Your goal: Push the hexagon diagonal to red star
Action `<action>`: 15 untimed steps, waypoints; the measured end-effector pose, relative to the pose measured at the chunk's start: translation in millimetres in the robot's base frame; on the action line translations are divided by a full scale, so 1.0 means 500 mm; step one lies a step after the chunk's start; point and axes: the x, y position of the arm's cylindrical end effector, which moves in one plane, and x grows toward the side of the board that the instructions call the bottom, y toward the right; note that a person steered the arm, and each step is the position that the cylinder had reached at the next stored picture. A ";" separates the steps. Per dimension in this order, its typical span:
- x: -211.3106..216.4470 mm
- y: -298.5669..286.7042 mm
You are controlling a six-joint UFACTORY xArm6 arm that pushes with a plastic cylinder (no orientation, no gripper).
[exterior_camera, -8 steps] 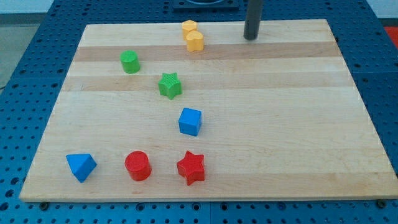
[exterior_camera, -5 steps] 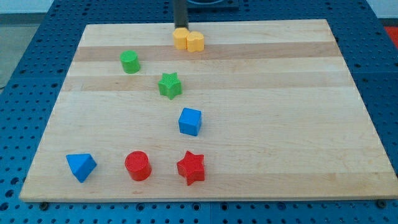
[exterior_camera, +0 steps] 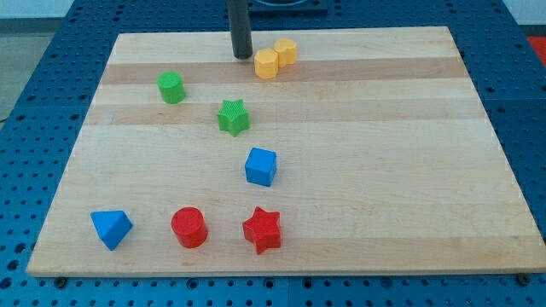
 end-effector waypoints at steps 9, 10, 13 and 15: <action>0.262 0.110; 0.272 0.059; 0.264 -0.148; 0.306 -0.162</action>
